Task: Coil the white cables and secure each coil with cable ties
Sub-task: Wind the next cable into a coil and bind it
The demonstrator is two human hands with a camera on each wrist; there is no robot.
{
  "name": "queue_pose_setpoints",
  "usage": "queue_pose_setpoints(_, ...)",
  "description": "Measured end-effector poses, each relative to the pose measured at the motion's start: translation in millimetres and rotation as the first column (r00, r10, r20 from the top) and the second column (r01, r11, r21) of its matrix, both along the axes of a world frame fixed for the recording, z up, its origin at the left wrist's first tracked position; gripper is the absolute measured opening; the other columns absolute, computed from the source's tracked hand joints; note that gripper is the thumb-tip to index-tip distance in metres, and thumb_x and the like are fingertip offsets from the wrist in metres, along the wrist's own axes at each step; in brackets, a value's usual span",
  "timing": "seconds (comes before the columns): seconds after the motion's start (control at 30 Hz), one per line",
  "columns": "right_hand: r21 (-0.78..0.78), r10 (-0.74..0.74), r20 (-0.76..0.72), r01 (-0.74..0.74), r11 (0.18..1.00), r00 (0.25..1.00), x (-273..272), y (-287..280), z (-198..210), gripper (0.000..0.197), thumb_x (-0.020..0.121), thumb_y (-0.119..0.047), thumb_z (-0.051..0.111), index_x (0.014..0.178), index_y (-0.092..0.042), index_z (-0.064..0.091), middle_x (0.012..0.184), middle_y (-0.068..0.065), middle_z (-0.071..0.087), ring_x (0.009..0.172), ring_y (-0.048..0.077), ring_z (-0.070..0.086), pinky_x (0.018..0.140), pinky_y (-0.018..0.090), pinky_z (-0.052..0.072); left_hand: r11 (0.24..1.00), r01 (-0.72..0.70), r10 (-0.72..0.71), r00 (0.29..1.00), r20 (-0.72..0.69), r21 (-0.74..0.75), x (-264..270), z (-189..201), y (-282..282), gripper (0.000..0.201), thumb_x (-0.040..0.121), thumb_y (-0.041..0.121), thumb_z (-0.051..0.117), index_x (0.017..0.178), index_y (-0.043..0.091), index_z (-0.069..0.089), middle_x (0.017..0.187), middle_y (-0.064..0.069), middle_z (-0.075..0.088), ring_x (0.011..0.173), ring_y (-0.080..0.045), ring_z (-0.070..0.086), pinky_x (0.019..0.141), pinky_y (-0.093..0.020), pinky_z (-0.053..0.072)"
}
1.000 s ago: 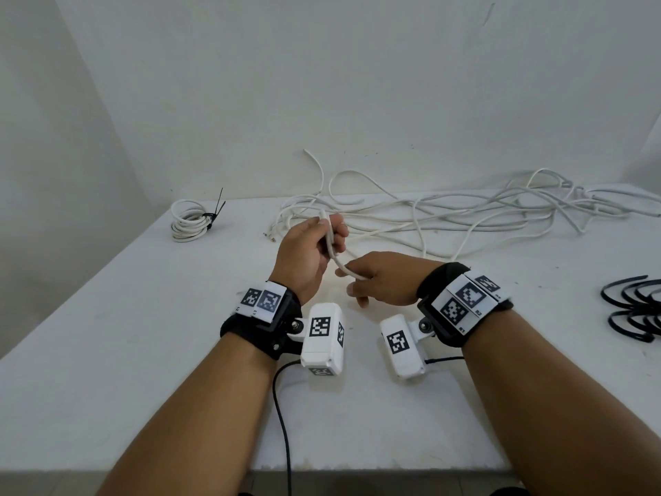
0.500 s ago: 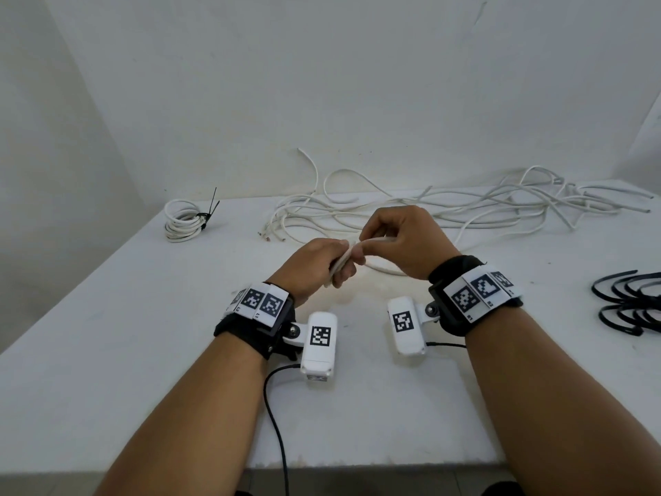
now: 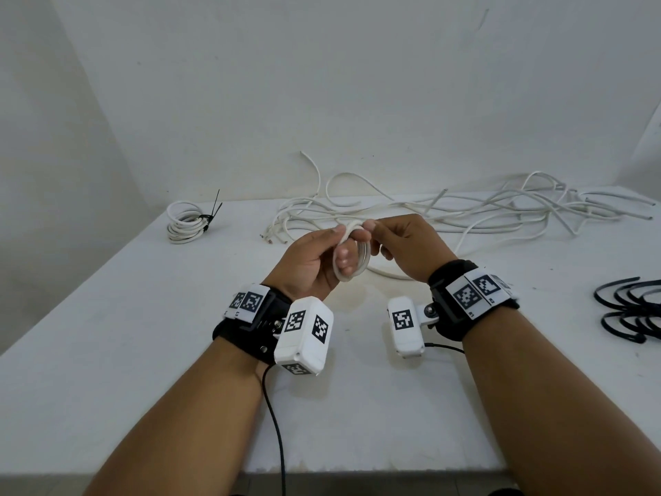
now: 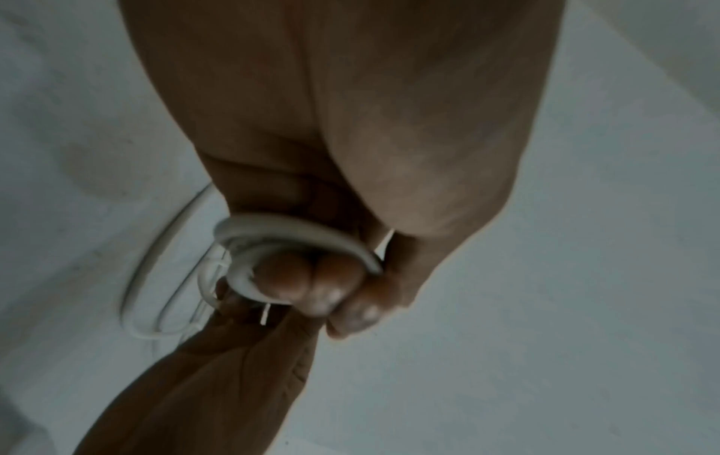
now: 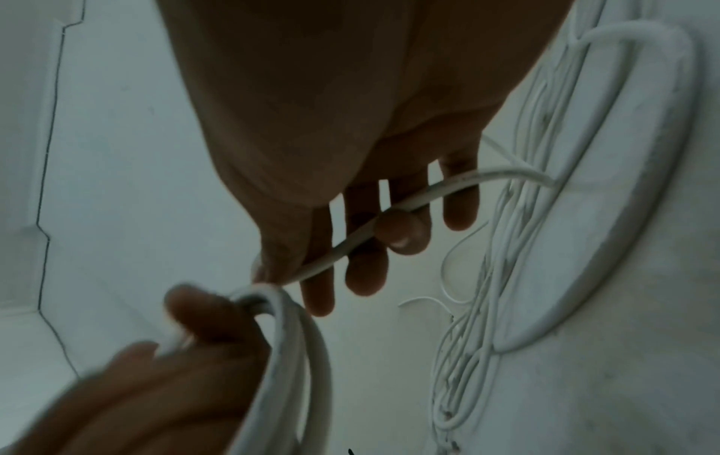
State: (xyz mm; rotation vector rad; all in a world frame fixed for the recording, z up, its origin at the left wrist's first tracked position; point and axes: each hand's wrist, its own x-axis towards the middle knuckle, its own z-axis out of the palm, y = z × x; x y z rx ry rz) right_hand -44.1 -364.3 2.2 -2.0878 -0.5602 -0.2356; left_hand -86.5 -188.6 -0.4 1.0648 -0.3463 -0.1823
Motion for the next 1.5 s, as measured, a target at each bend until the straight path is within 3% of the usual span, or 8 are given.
queue_pose_setpoints(0.1, -0.055, 0.006, -0.075, -0.01, 0.998, 0.997, 2.7, 4.3, -1.3, 0.057, 0.096, -0.059, 0.044, 0.084, -0.012, 0.074, 0.062, 0.007, 0.062, 0.051, 0.01, 0.046, 0.056, 0.024, 0.04, 0.995, 0.028, -0.025, 0.999, 0.033, -0.092, 0.7, 0.2, -1.3, 0.034, 0.096, 0.016, 0.042, 0.11, -0.011, 0.058, 0.066, 0.001, 0.051, 0.06, -0.011, 0.047, 0.06, -0.022, 0.043)
queue_pose_setpoints(0.37, -0.3, 0.05, -0.131, -0.087, 0.95, 0.99, -5.1, 11.3, 4.7, 0.052, 0.104, -0.043, 0.039, 0.061, -0.017, 0.048, 0.052, -0.009, 0.052, 0.042, 0.004, 0.042, 0.054, 0.021, 0.037, 0.961, -0.167, 0.172, 0.985, 0.005, -0.219, 5.2, 4.6, -4.9, 0.024, 0.094, 0.012, 0.048, 0.105, -0.006, 0.059, 0.065, 0.0, 0.062, 0.059, -0.009, 0.059, 0.067, -0.019, 0.052)
queue_pose_setpoints(0.5, -0.46, 0.12, -0.21, -0.206, 0.863, 0.97, -11.3, 18.1, 1.8, 0.041, 0.103, -0.043, 0.04, 0.099, -0.01, 0.065, 0.068, -0.002, 0.056, 0.061, 0.012, 0.05, 0.069, 0.032, 0.043, 0.891, -0.371, 0.376, 0.926, -0.034, -0.262, 12.7, 4.2, -2.6, 0.016, 0.095, 0.006, 0.051, 0.099, -0.005, 0.062, 0.067, -0.002, 0.062, 0.061, -0.009, 0.058, 0.065, -0.019, 0.051)
queue_pose_setpoints(0.7, -0.523, 0.194, -0.192, -0.268, 0.809, 0.962, -23.5, 23.9, 5.3, 0.028, 0.101, -0.031, 0.049, 0.119, -0.021, 0.069, 0.083, 0.001, 0.065, 0.072, 0.017, 0.057, 0.075, 0.034, 0.047, 0.596, -0.682, 0.552, 0.732, 0.4, 0.425, 15.2, -9.5, 8.3, 0.024, 0.097, 0.018, 0.054, 0.081, 0.005, 0.065, 0.068, 0.004, 0.066, 0.06, -0.005, 0.059, 0.061, -0.015, 0.045)
queue_pose_setpoints(0.9, -0.264, 0.145, -0.05, -0.153, 0.952, 0.988, -19.4, 14.5, 3.3, 0.006, 0.079, -0.023, 0.078, 0.079, -0.019, 0.073, 0.066, -0.001, 0.063, 0.055, 0.004, 0.048, 0.056, 0.02, 0.039, 0.195, -0.518, 0.174, 0.854, 0.49, 0.833, 21.0, -14.6, 7.5, 0.033, 0.094, 0.021, 0.049, 0.063, 0.009, 0.048, 0.058, -0.001, 0.053, 0.051, -0.011, 0.043, 0.055, -0.029, 0.031)
queue_pose_setpoints(1.2, 0.034, 0.083, 0.061, -0.085, 0.996, 0.995, -10.4, -3.7, 7.5, 0.015, 0.072, -0.023, 0.086, 0.071, -0.024, 0.07, 0.058, -0.011, 0.062, 0.053, 0.014, 0.045, 0.055, 0.022, 0.039, 0.756, -0.133, 0.086, 0.991, 0.105, 0.641, 2.4, -5.7, 0.9, 0.054, 0.105, 0.027, 0.028, 0.089, -0.005, 0.068, 0.051, -0.004, 0.046, 0.057, -0.019, 0.044, 0.055, -0.023, 0.037)
queue_pose_setpoints(1.4, 0.271, 0.012, 0.052, -0.025, 0.962, 0.999, -4.0, -10.9, 6.4, 0.003, 0.083, -0.016, 0.078, 0.082, -0.019, 0.076, 0.064, -0.017, 0.069, 0.054, 0.008, 0.052, 0.055, 0.018, 0.043, 0.886, -0.145, 0.111, 0.989, 0.101, 0.441, 1.5, -2.9, -0.8, 0.041, 0.098, 0.036, 0.048, 0.075, 0.007, 0.064, 0.042, 0.007, 0.034, 0.04, -0.01, 0.032, 0.05, -0.026, 0.019)
queue_pose_setpoints(1.5, 0.32, 0.025, -0.011, -0.02, 0.947, 1.0, -2.0, -7.9, 0.7, 0.004, 0.084, -0.018, 0.077, 0.082, -0.02, 0.078, 0.07, 0.003, 0.073, 0.057, 0.019, 0.058, 0.052, 0.029, 0.045, 0.938, -0.165, 0.151, 0.986, 0.069, 0.306, 3.1, -3.1, -0.8, 0.04, 0.101, 0.027, 0.045, 0.076, 0.002, 0.061, 0.041, 0.006, 0.032, 0.039, -0.008, 0.03, 0.046, -0.021, 0.026)
